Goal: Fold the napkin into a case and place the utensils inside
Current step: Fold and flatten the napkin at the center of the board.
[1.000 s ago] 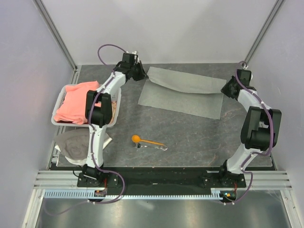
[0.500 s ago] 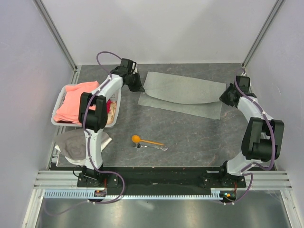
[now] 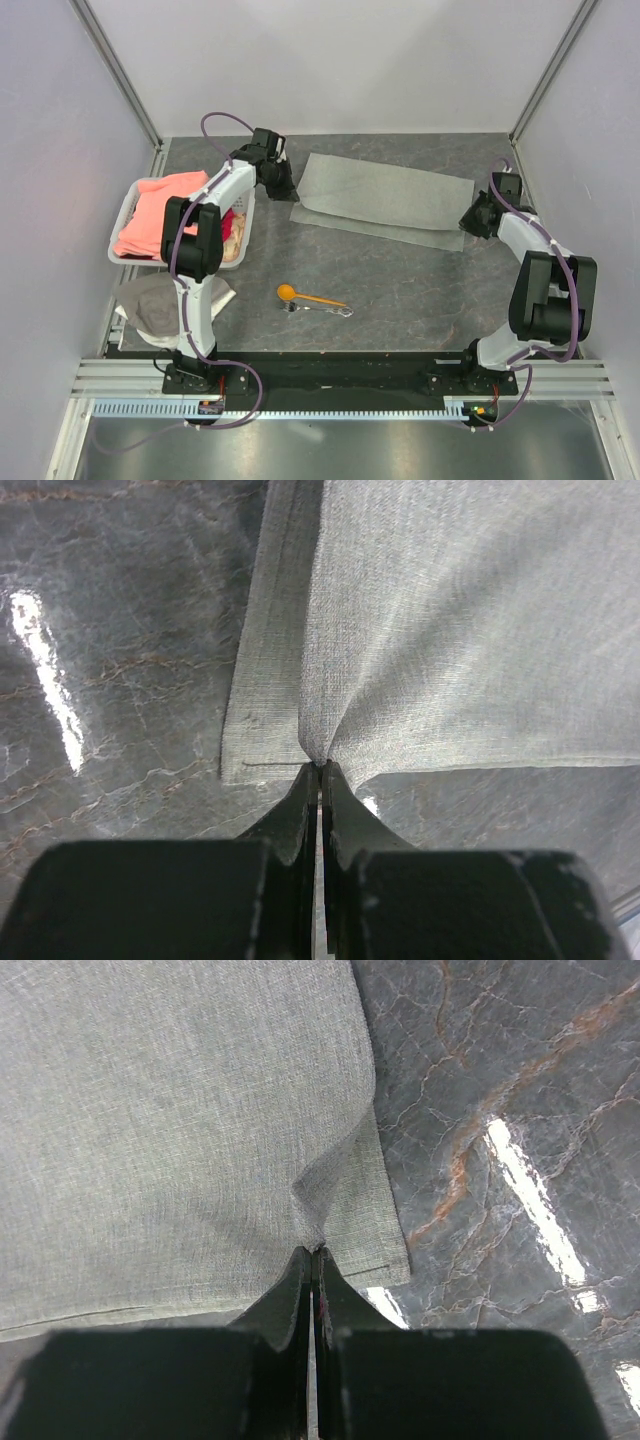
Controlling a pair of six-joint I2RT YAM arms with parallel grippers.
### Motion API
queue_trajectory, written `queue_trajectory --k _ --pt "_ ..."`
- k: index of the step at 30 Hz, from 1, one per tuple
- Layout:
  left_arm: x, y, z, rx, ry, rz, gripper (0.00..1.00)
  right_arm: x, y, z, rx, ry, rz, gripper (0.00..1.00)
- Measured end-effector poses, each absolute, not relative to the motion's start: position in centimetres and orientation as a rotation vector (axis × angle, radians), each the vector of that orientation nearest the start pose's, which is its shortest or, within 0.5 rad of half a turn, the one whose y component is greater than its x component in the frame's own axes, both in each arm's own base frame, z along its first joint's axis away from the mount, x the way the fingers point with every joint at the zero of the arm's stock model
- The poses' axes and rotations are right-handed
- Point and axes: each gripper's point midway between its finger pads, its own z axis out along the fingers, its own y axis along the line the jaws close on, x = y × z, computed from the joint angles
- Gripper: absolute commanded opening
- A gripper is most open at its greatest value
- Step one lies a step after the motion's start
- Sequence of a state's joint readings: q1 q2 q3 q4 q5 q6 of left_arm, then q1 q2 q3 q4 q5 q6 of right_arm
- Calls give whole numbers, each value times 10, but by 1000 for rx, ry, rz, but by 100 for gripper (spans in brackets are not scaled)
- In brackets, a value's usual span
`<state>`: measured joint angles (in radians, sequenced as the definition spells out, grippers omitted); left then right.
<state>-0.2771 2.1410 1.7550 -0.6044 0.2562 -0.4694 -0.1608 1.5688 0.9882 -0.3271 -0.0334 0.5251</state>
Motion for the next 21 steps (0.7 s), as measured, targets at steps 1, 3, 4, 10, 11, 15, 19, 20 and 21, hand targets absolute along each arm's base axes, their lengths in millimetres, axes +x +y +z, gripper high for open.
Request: queue_trajectory --k 1,3,4,10,11,15,19,20,21 --pt "474 -199 76 -155 2633 -593 2 381 -35 74 823 2351 194 0" --pt "471 -196 71 -163 2650 -574 2 381 -35 72 824 2357 189 0" --pt "470 -196 70 -165 2654 -569 2 381 -35 71 825 2359 188 0" --pt "460 -196 60 -164 2691 -555 2 379 -36 67 830 2367 176 0" --pt "459 -196 59 -162 2697 -554 2 379 -36 66 832 2369 173 0" --pt "453 -200 52 -148 2721 -543 2 376 -36 62 837 2382 169 0" --pt "450 -200 49 -136 2732 -508 2 372 -35 53 841 2406 162 0" --pt "450 -200 48 -133 2734 -504 2 371 -35 50 845 2413 156 0" --pt "449 -199 47 -133 2739 -497 2 369 -35 47 848 2420 149 0"
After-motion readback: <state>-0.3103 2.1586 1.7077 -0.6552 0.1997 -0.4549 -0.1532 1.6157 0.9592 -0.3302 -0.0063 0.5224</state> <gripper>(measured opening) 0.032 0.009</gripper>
